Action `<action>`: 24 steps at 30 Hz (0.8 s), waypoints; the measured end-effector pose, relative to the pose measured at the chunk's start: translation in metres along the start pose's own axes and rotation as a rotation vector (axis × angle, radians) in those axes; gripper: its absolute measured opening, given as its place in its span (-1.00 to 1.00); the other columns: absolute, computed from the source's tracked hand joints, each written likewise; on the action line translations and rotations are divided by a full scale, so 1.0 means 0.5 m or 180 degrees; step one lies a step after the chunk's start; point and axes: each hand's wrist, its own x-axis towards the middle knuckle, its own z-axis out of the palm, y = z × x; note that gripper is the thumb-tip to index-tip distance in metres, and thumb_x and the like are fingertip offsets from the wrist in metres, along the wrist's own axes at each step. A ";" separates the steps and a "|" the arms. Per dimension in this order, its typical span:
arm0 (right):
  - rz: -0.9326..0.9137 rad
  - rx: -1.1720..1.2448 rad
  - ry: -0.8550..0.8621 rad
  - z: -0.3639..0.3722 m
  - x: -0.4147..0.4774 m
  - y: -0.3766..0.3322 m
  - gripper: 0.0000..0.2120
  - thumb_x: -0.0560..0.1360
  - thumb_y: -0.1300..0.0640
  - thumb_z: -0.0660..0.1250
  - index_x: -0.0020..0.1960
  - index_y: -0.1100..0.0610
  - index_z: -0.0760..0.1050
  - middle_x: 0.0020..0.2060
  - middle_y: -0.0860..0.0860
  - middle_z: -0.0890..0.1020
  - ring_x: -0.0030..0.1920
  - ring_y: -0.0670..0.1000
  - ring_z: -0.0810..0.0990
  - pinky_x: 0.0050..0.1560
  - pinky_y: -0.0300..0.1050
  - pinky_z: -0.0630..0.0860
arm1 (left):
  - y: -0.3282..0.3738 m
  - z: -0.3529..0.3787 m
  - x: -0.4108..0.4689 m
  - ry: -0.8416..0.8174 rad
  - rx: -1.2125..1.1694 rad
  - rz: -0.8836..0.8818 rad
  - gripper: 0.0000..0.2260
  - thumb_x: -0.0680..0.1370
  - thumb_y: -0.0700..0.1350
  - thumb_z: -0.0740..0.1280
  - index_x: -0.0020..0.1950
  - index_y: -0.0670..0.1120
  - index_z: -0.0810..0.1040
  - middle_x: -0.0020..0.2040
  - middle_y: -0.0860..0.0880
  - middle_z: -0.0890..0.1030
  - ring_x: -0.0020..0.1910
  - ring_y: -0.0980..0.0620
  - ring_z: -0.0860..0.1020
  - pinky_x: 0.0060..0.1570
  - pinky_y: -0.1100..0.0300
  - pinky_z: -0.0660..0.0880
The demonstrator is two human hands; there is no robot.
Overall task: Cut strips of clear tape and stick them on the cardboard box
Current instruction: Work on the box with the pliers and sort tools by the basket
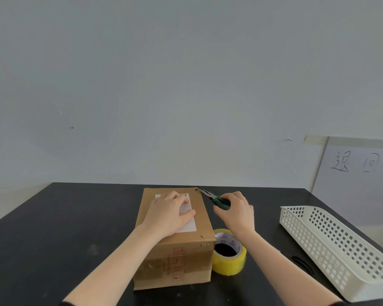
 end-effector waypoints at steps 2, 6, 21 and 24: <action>-0.0017 -0.0029 0.0003 -0.008 0.003 0.002 -0.66 0.45 -0.13 0.37 0.18 -0.05 0.54 0.04 -0.12 0.52 0.02 -0.07 0.48 0.11 -0.07 0.35 | -0.001 0.000 -0.001 -0.0031 -0.0017 -0.0011 -0.59 0.56 0.27 0.15 0.34 0.14 0.44 0.35 0.11 0.43 0.29 0.08 0.42 0.26 0.13 0.41; -0.0040 -0.0002 -0.0055 -0.027 0.005 0.014 -0.66 0.45 -0.13 0.36 0.18 -0.05 0.52 0.07 -0.12 0.50 0.06 -0.07 0.46 0.11 -0.07 0.31 | 0.001 -0.003 0.001 -0.0065 -0.0004 -0.0018 -0.58 0.55 0.27 0.16 0.34 0.14 0.43 0.35 0.11 0.42 0.29 0.07 0.42 0.27 0.11 0.43; 0.0284 0.0670 -0.0188 -0.062 -0.035 0.060 -0.72 0.44 -0.08 0.42 0.11 -0.04 0.52 -0.02 -0.13 0.47 -0.04 -0.09 0.51 0.12 0.10 0.55 | 0.084 -0.012 0.018 -0.0321 0.0280 -0.0629 -0.34 0.48 0.42 0.09 0.39 0.01 0.42 0.38 -0.03 0.45 0.40 -0.08 0.33 0.28 -0.03 0.34; 0.0303 0.0695 -0.0199 -0.070 -0.041 0.064 -0.71 0.44 -0.08 0.42 0.13 -0.02 0.53 -0.01 -0.12 0.47 -0.02 -0.09 0.51 0.13 0.09 0.54 | 0.108 -0.006 0.014 -0.0458 0.0250 -0.0879 -0.21 0.41 0.49 0.11 0.46 0.00 0.32 0.48 -0.08 0.32 0.48 -0.15 0.21 0.35 -0.16 0.27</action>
